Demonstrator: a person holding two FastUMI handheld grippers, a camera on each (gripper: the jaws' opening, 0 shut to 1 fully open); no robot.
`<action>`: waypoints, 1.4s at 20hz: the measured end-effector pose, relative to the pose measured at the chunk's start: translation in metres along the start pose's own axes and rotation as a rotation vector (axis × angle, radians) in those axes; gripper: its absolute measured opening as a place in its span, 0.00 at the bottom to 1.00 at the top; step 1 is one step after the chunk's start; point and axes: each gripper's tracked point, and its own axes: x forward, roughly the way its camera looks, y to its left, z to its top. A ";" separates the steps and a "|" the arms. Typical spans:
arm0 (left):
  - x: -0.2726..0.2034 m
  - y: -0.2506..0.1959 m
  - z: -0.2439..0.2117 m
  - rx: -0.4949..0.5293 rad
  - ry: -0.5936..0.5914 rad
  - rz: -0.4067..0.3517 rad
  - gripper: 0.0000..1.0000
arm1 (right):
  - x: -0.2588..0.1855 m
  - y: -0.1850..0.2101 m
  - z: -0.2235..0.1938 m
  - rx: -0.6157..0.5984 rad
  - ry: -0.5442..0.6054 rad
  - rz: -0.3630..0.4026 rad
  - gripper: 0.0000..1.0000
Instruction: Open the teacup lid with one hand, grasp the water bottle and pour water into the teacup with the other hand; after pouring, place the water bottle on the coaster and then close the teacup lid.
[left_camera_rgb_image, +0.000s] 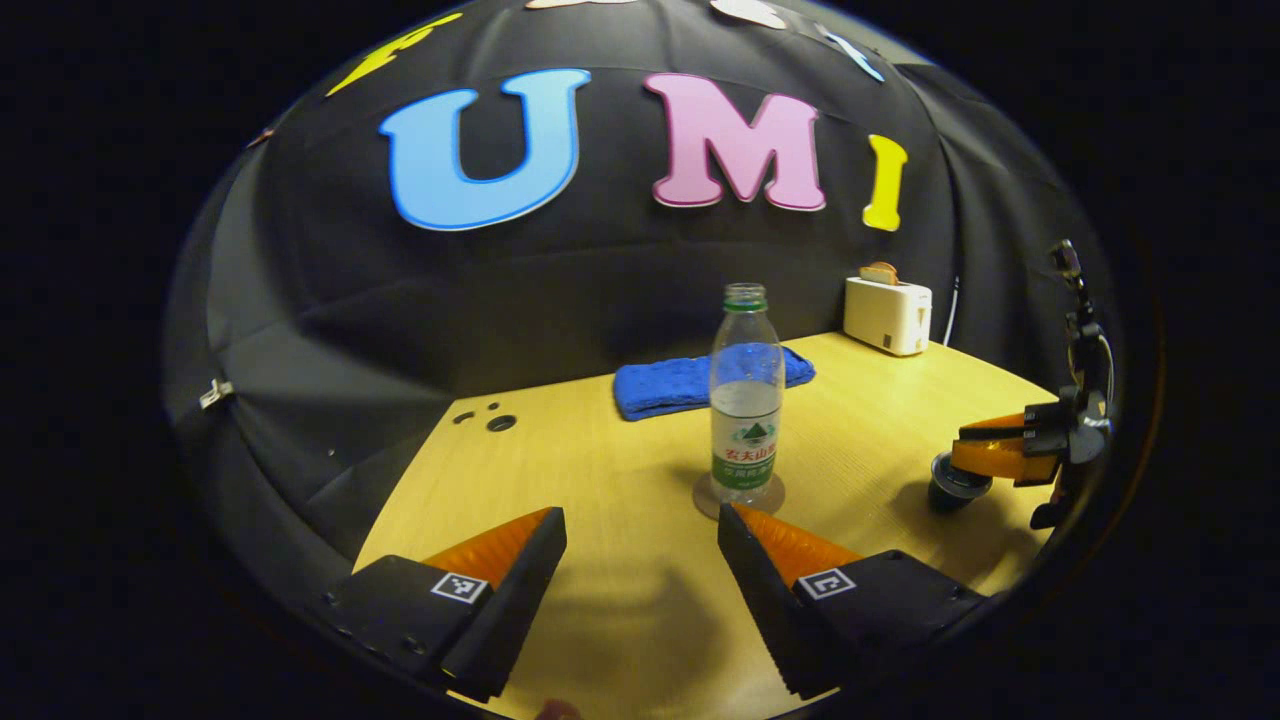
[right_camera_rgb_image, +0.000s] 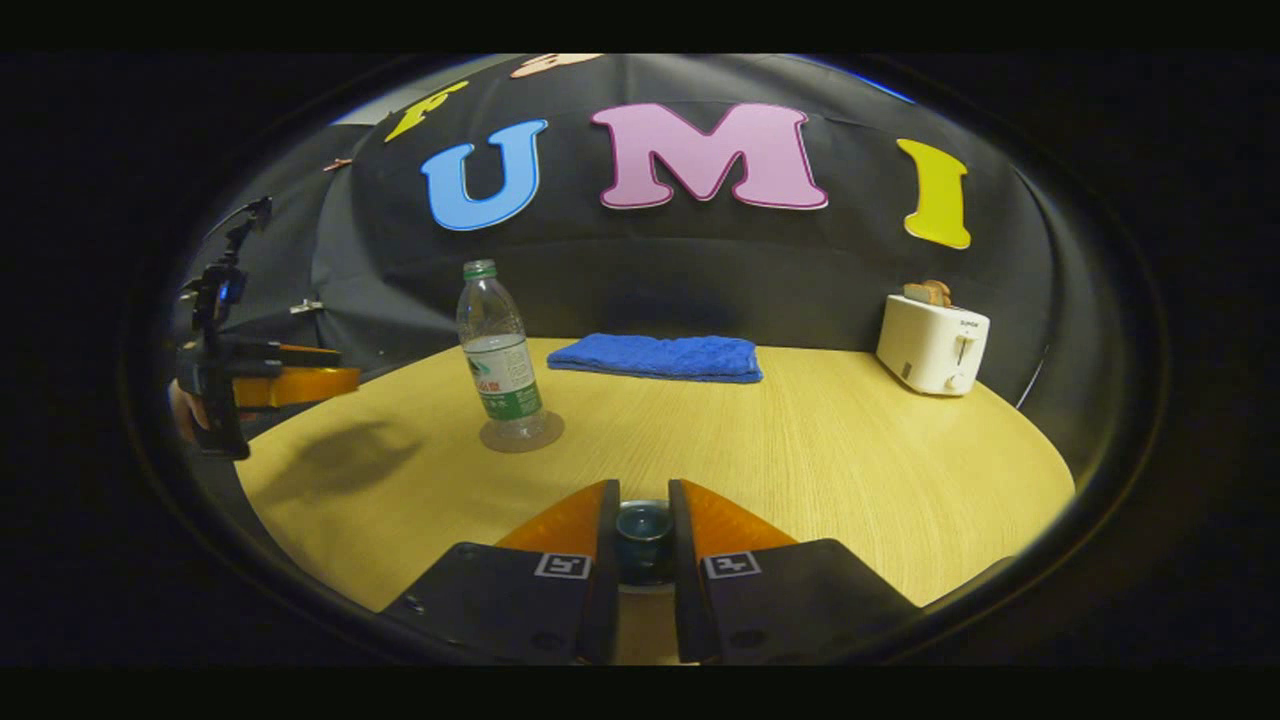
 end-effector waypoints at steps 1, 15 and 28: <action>-0.008 0.003 -0.003 -0.023 0.010 0.009 0.97 | 0.001 0.000 -0.001 -0.008 -0.001 -0.002 0.26; -0.044 -0.039 0.006 -0.132 0.004 0.016 0.97 | 0.001 0.001 0.002 -0.004 -0.011 0.008 0.39; -0.101 -0.053 0.135 -0.136 -0.162 0.150 0.99 | -0.081 -0.047 0.135 0.021 -0.097 -0.103 1.00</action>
